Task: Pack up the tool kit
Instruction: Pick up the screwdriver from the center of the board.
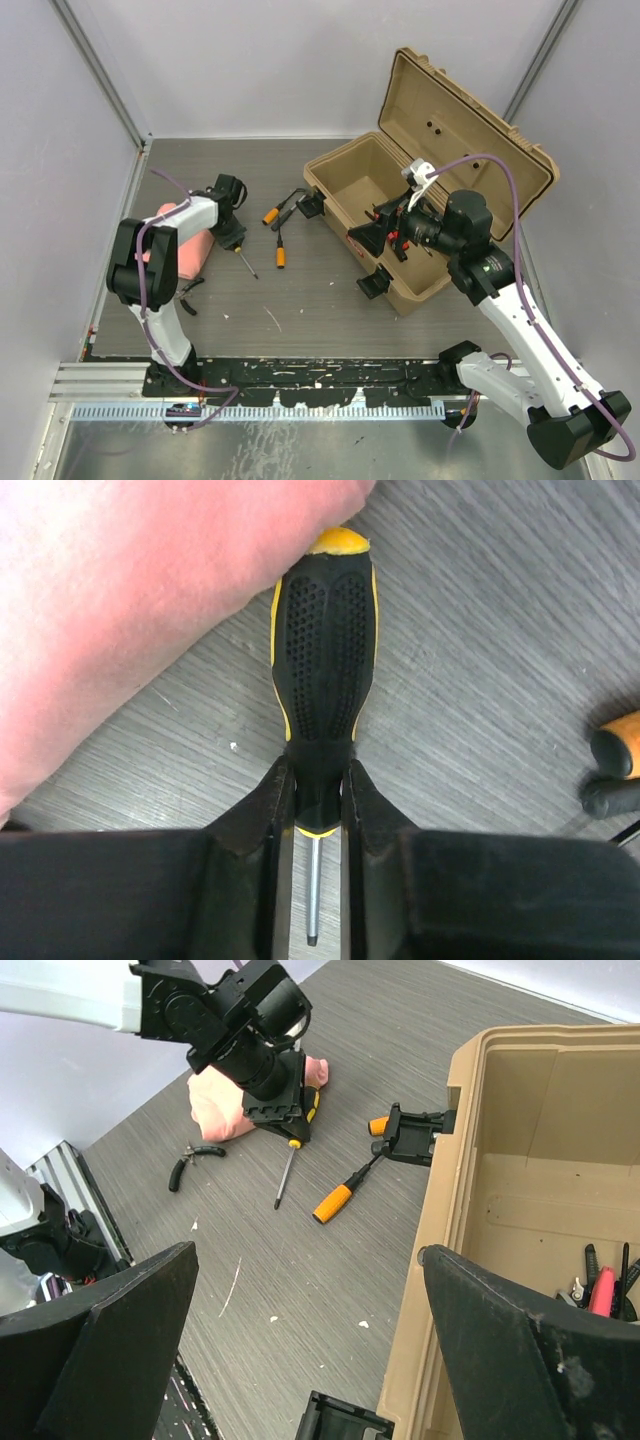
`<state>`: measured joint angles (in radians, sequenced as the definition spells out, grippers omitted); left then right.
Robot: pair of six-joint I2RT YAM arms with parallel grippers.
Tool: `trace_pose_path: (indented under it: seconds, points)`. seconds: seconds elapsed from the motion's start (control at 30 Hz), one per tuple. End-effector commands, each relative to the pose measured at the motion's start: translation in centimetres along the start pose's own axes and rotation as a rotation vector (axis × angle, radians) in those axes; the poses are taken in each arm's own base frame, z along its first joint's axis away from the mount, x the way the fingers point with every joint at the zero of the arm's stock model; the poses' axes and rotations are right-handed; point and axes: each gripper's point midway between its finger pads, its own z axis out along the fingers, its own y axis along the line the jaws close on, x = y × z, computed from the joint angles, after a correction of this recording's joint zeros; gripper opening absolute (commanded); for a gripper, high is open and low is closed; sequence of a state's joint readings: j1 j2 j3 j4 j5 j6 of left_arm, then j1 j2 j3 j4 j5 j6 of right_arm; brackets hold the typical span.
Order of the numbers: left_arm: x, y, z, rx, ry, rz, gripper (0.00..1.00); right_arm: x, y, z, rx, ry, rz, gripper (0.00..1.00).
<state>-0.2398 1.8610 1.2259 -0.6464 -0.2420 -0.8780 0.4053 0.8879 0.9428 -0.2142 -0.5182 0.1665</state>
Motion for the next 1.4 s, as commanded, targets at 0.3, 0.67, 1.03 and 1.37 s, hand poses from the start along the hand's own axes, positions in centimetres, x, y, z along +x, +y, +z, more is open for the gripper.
trace_pose_path:
  seconds: [0.3,0.67,1.03,1.37]
  points:
    - [4.9,0.5,-2.0,0.243,0.050,0.103,0.00,-0.5,-0.8,0.2,0.043,-0.031,0.021,1.00]
    - [3.6,1.2,-10.0,0.533,-0.197,0.136,0.00,-0.6,-1.7,0.6,0.086,-0.071,0.054,1.00]
    - [5.9,0.1,-16.7,0.913,-0.279,0.185,0.00,-0.1,-1.9,2.0,0.078,-0.060,0.205,1.00]
    - [9.0,0.1,-23.5,1.286,-0.319,0.248,0.00,-0.4,-0.1,3.2,-0.040,-0.092,0.303,1.00]
